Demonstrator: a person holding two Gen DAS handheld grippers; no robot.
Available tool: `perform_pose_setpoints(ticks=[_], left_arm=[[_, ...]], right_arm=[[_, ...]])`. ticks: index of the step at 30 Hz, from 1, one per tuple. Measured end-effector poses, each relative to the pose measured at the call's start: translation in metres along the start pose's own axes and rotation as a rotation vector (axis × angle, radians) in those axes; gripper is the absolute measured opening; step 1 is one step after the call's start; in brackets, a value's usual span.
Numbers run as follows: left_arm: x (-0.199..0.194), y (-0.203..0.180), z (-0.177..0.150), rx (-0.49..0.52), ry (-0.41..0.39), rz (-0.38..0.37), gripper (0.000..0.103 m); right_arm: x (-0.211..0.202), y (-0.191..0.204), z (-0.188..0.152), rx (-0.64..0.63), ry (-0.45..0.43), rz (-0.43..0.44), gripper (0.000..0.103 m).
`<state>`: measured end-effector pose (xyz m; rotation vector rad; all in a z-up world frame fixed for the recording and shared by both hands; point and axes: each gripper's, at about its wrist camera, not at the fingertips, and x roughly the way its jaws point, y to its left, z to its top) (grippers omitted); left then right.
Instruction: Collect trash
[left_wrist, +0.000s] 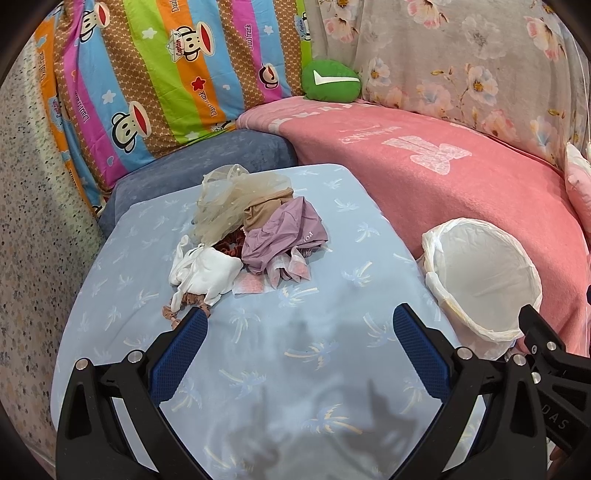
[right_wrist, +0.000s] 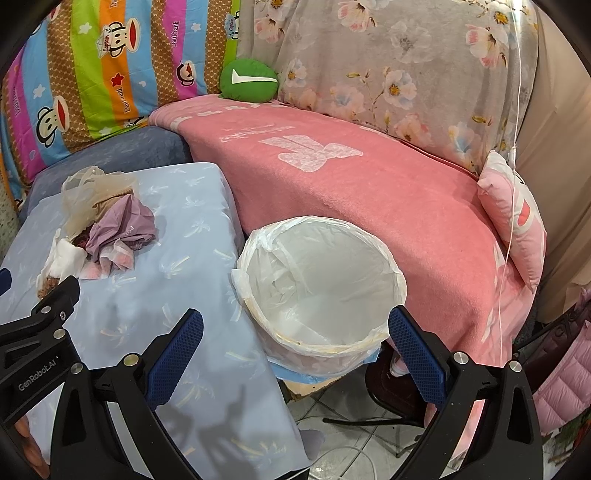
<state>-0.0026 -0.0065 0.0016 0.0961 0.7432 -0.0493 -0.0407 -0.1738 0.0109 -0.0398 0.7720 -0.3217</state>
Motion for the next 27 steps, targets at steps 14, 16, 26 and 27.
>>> perform_pose_setpoints(ticks=[14,16,26,27], left_arm=[[0.004,0.002,0.002,-0.004,0.015,-0.018,0.096],[0.005,0.004,0.002,-0.007,0.018,-0.021,0.096],[0.02,0.022,-0.003,-0.028,0.055,-0.037,0.096],[0.022,0.024,-0.004,-0.03,0.059,-0.042,0.096]], right_arm=[[0.003,0.0,0.003,-0.007,0.001,-0.008,0.097],[0.002,0.0,0.003,-0.006,0.0,-0.008,0.097],[0.007,0.01,0.004,-0.008,0.007,-0.002,0.097],[0.007,0.011,0.005,-0.008,0.007,0.0,0.097]])
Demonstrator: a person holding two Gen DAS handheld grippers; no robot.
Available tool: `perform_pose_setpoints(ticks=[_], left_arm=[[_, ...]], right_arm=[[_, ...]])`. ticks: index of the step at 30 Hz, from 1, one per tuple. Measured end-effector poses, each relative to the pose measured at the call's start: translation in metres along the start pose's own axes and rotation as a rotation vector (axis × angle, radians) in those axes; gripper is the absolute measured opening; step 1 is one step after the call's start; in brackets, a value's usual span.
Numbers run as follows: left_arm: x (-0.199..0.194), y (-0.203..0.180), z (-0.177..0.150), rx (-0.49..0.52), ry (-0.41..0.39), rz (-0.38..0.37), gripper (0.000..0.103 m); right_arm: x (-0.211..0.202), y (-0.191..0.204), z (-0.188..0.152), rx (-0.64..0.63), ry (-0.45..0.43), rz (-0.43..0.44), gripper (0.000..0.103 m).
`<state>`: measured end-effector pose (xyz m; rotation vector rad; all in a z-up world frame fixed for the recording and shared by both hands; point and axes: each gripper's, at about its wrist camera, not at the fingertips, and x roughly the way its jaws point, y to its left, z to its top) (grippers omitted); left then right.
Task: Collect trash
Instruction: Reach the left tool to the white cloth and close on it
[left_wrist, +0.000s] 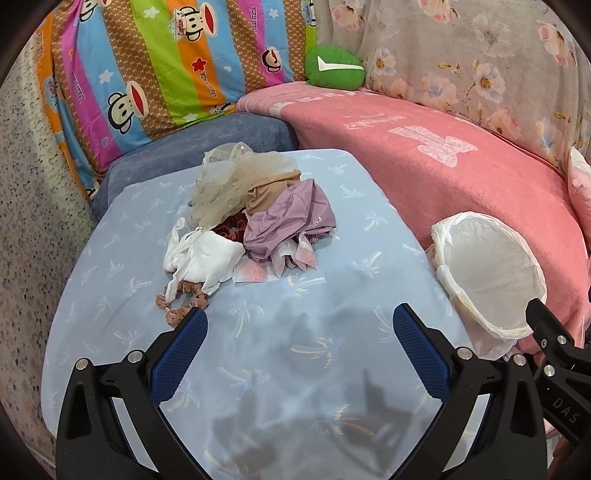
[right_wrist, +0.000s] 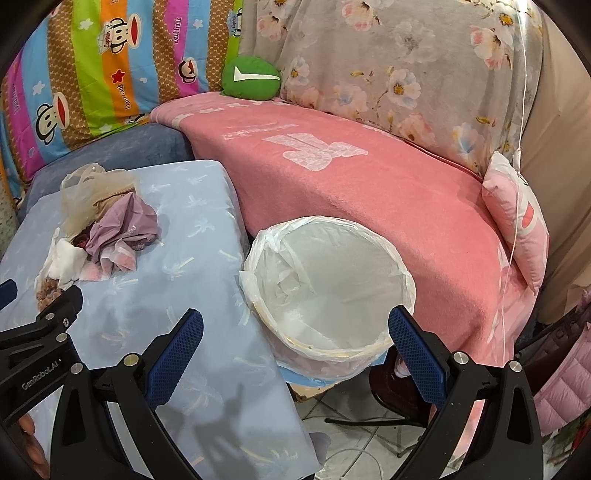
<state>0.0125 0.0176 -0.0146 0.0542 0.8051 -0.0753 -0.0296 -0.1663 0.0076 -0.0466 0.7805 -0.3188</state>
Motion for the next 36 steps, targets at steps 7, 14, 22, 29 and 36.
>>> perform_pose_setpoints(ticks=[7,14,22,29,36], left_arm=[[0.016,0.033,-0.002,-0.039,0.02,0.015,0.096],[0.028,0.073,0.0,-0.086,0.014,0.051,0.096],[0.051,0.124,0.0,-0.14,0.041,0.081,0.096],[0.074,0.176,-0.01,-0.211,0.09,0.119,0.096],[0.102,0.193,-0.014,-0.239,0.147,0.061,0.089]], right_arm=[[0.008,0.027,-0.001,-0.007,-0.003,0.038,0.097],[0.016,0.06,0.005,-0.03,-0.013,0.07,0.097],[0.025,0.095,0.022,-0.04,-0.027,0.108,0.097],[0.035,0.136,0.033,-0.063,-0.03,0.142,0.097],[0.045,0.187,0.039,-0.1,-0.009,0.218,0.089]])
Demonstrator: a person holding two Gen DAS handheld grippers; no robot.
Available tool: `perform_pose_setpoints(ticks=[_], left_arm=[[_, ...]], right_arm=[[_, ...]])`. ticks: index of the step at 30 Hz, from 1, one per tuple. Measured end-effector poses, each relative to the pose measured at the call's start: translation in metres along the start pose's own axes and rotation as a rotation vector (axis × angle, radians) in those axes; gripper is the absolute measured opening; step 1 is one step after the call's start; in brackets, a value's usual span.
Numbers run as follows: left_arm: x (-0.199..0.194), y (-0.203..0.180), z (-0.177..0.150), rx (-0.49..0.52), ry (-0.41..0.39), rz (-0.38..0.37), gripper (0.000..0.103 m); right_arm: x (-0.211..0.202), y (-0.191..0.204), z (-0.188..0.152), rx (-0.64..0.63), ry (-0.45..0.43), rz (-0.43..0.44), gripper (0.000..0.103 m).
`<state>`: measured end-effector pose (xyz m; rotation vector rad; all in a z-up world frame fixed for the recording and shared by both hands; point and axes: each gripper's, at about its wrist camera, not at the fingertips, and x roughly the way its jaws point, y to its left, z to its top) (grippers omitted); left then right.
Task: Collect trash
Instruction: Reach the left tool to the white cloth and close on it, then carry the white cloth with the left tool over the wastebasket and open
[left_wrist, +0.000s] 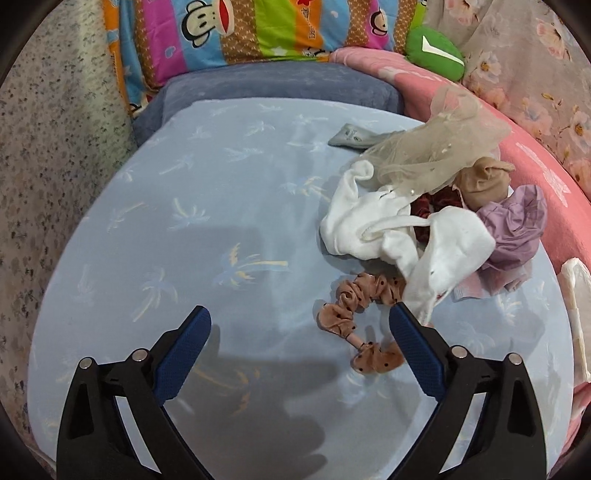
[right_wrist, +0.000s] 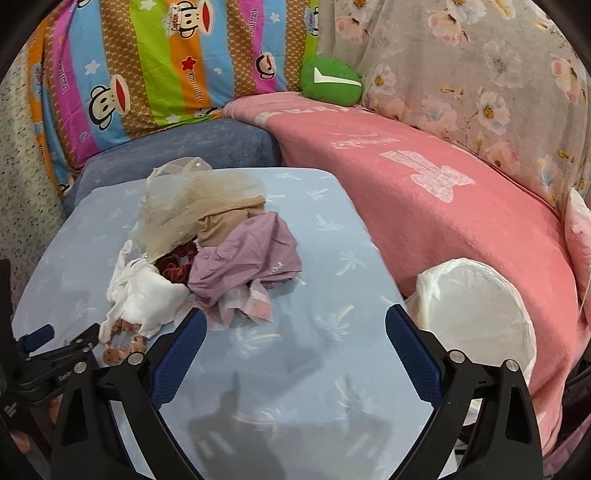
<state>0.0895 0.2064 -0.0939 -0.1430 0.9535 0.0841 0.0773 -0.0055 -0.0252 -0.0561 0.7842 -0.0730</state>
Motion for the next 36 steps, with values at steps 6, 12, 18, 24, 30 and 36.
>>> perform_pose_setpoints(ticks=[6,12,18,24,30,36], left_arm=[[0.021,0.001,0.001,0.002,0.064,-0.077,0.074],[0.015,0.002,0.002,0.023,0.046,-0.155,0.043],[0.016,0.011,0.005,-0.006,0.064,-0.213,0.02],[0.02,0.01,0.009,-0.006,0.066,-0.217,0.018],[0.021,0.008,0.013,-0.001,0.065,-0.207,0.013],[0.0,-0.003,0.015,0.03,0.025,-0.204,0.01]], right_arm=[[0.016,0.04,0.007,-0.046,0.018,0.041,0.075],[0.038,0.073,0.009,-0.081,0.073,0.116,0.056],[0.061,0.092,0.008,-0.068,0.117,0.176,0.054],[0.086,0.098,0.002,-0.039,0.181,0.233,0.029],[0.08,0.096,0.0,-0.019,0.159,0.266,0.007],[0.051,0.082,0.006,0.003,0.1,0.26,0.006]])
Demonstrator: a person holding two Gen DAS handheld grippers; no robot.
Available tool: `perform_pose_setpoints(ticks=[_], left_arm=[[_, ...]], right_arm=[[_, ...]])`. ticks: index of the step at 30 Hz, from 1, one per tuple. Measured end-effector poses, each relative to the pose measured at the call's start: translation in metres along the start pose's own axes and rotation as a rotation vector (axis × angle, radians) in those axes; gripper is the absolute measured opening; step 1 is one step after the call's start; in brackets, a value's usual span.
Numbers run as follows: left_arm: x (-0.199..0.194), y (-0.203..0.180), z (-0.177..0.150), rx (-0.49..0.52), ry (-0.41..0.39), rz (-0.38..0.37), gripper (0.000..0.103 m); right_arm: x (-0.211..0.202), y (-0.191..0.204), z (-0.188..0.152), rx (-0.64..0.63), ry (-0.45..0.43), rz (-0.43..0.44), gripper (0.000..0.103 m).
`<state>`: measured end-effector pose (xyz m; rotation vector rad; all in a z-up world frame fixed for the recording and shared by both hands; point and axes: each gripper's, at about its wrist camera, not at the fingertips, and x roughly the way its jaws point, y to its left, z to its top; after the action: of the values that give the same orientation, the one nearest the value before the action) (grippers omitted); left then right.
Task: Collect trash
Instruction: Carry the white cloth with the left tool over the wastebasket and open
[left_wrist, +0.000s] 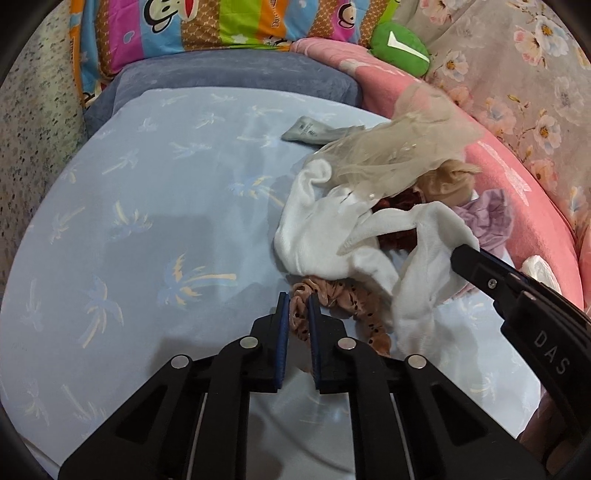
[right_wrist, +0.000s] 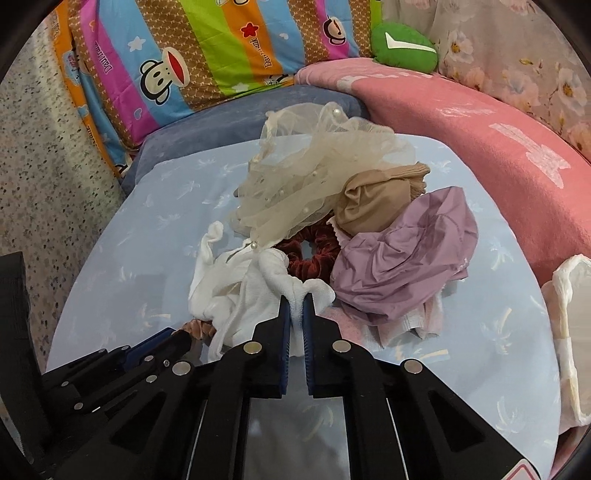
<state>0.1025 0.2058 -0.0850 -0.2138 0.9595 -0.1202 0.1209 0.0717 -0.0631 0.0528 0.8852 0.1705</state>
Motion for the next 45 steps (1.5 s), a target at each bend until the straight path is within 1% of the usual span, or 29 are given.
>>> perform_pose_setpoints(ticks=[5,10,16,26,30,37,45], left_arm=[[-0.021,-0.021,0.004,0.037,-0.043,-0.015,0.01],[-0.039,-0.05,0.005,0.091,-0.085,-0.034,0.01],[-0.055,-0.09,0.007,0.163,-0.13,-0.068,0.01],[-0.069,-0.173,0.009,0.302,-0.202,-0.132,0.01],[-0.069,-0.204,0.006,0.354,-0.215,-0.162,0.01],[-0.069,-0.252,0.001,0.422,-0.233,-0.213,0.01],[-0.058,-0.299,-0.008,0.497,-0.209,-0.28,0.011]], right_arm=[[-0.034,-0.015,0.003,0.028,-0.063,-0.021,0.006],[-0.069,-0.039,0.004,0.072,-0.123,-0.04,0.006],[-0.109,-0.083,0.002,0.145,-0.19,-0.084,0.006],[-0.164,-0.167,-0.013,0.272,-0.273,-0.187,0.006],[-0.18,-0.204,-0.021,0.329,-0.294,-0.23,0.006],[-0.2,-0.254,-0.036,0.418,-0.321,-0.287,0.006],[-0.206,-0.295,-0.056,0.488,-0.319,-0.327,0.006]])
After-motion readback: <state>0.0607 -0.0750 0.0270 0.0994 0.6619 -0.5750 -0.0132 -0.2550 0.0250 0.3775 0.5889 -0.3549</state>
